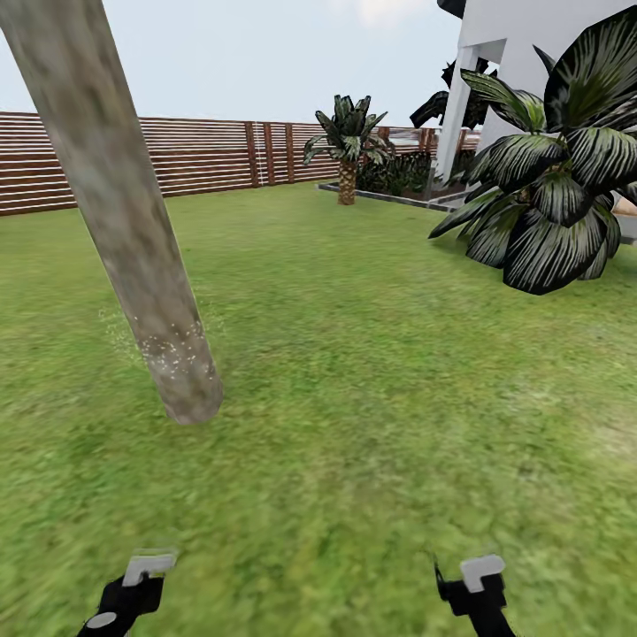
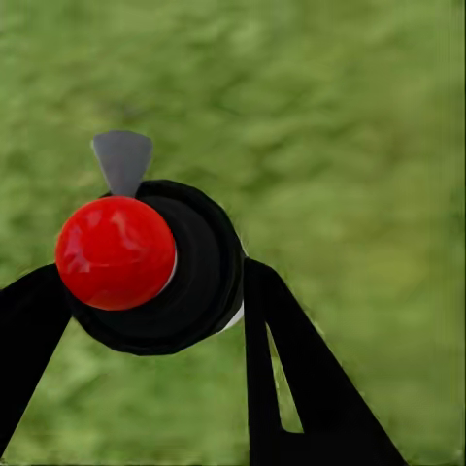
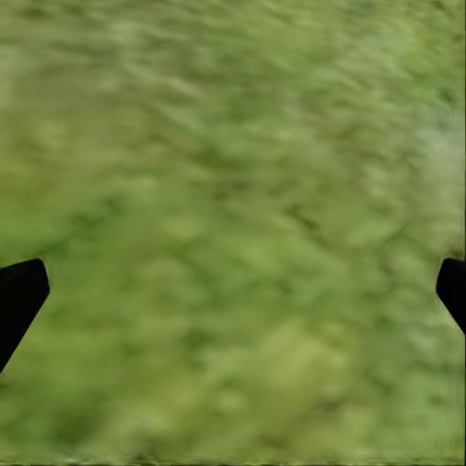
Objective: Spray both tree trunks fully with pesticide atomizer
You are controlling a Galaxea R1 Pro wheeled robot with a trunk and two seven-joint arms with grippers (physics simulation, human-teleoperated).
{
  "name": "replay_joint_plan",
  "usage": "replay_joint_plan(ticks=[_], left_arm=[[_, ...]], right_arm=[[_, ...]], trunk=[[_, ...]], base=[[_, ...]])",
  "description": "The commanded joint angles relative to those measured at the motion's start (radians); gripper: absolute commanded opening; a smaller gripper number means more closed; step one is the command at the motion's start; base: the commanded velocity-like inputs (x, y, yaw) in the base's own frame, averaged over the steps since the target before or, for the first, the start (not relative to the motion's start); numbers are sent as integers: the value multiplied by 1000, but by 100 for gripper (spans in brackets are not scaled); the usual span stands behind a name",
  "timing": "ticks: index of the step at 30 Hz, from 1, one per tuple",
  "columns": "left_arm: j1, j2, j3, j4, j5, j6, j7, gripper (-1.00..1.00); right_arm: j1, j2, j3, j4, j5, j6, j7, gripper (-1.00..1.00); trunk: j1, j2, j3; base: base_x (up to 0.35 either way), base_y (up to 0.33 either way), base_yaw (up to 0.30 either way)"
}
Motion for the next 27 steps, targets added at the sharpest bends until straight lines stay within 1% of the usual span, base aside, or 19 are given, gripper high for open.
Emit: replay_joint_plan(ticks=[1,3,4,6,8,10,15,20,23,27], left_arm=[[1,1,1,18,6,-1,7,-100],[14,3,2,29,12,-3,13,-100],[19,3,3,29,13,-3,14,-100],[23,5,4,32,14,-20,15,-100],[26,8,5,37,12,-55,17,-100],[27,10,6,38,12,-69,18,-100],[27,9,5,40,14,-74,18,-100],[27,-1,2,40,10,-78,16,-100],[27,3,4,39,15,-76,16,-100],[27,0,6,39,16,-76,16,-100]], right_arm=[[9,0,0,-1,-1,-2,0,100],[17,3,-1,-2,-4,-4,-1,100],[19,3,-2,-2,-12,-4,-1,100],[20,5,-2,-3,-64,-4,-1,100],[20,4,-1,-3,-114,-3,-2,100],[20,4,-1,-3,-130,-3,-2,100],[20,8,0,-2,-134,-3,-2,100],[20,9,2,-1,-134,-3,-3,100],[21,10,2,0,-132,-3,-2,100],[22,10,3,0,-130,-3,-2,100]], trunk=[[0,0,0],[0,0,0],[0,0,0],[0,0,0],[0,0,0],[0,0,0],[0,0,0],[0,0,0],[0,0,0],[0,0,0]], base=[[0,0,0],[0,0,0],[0,0,0],[0,0,0],[0,0,106],[0,0,232],[0,0,272],[0,0,279],[0,0,279],[0,0,280]])
